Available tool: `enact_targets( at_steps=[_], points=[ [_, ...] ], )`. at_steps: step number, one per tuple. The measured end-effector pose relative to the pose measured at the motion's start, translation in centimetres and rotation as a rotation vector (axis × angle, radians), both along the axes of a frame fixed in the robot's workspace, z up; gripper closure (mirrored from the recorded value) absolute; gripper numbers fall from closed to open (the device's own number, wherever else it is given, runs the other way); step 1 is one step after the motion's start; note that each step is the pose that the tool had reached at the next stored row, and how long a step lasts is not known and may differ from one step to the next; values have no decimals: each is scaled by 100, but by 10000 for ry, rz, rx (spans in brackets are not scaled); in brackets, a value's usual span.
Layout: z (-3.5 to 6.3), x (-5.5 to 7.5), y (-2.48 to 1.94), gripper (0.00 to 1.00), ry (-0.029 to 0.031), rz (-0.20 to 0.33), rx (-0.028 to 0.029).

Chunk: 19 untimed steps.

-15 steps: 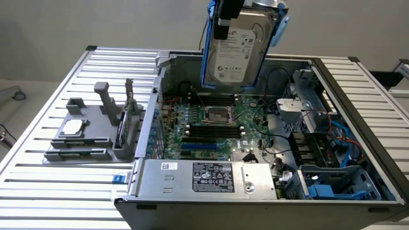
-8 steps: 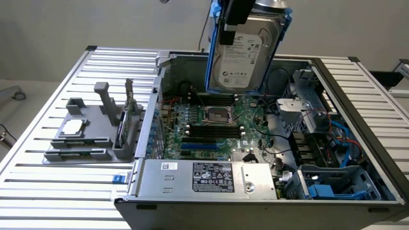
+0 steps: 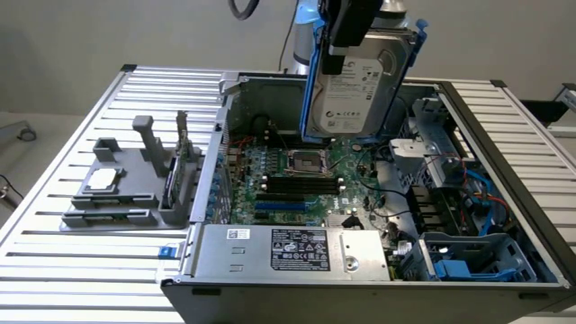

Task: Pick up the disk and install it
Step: 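Pick up the disk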

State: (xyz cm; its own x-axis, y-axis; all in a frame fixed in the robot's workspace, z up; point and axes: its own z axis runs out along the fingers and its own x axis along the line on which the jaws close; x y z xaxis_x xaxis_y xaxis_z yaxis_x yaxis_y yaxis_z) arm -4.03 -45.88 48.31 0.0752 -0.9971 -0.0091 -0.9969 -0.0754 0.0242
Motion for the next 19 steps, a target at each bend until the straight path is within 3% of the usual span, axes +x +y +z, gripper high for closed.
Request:
enact_targets(
  at_steps=[6, 10, 14, 19],
  points=[
    [-12, 73, -110, 67, -298, 0, 24],
    [-21, 129, -185, 67, -461, 0, 43],
    [-33, 205, -257, 67, -576, -1, 64],
    [-52, 326, -346, 67, -631, -1, 84]
  ],
)
